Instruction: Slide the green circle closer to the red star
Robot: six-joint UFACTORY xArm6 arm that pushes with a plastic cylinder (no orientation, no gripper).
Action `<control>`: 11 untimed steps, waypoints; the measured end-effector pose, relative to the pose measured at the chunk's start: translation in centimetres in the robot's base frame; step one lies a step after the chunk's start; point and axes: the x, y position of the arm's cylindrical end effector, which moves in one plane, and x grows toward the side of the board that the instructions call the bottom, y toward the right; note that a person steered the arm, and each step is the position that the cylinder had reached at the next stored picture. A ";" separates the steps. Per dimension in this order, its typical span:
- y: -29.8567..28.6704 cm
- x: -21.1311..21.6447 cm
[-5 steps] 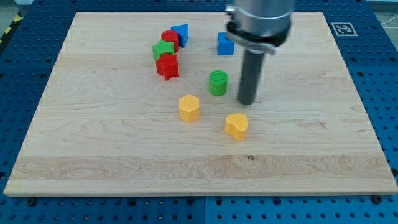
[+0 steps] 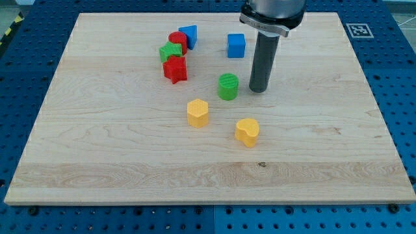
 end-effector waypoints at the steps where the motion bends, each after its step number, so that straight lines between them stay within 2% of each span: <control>1: -1.1 0.0; 8: -10.8 0.0; 11: -11.0 0.0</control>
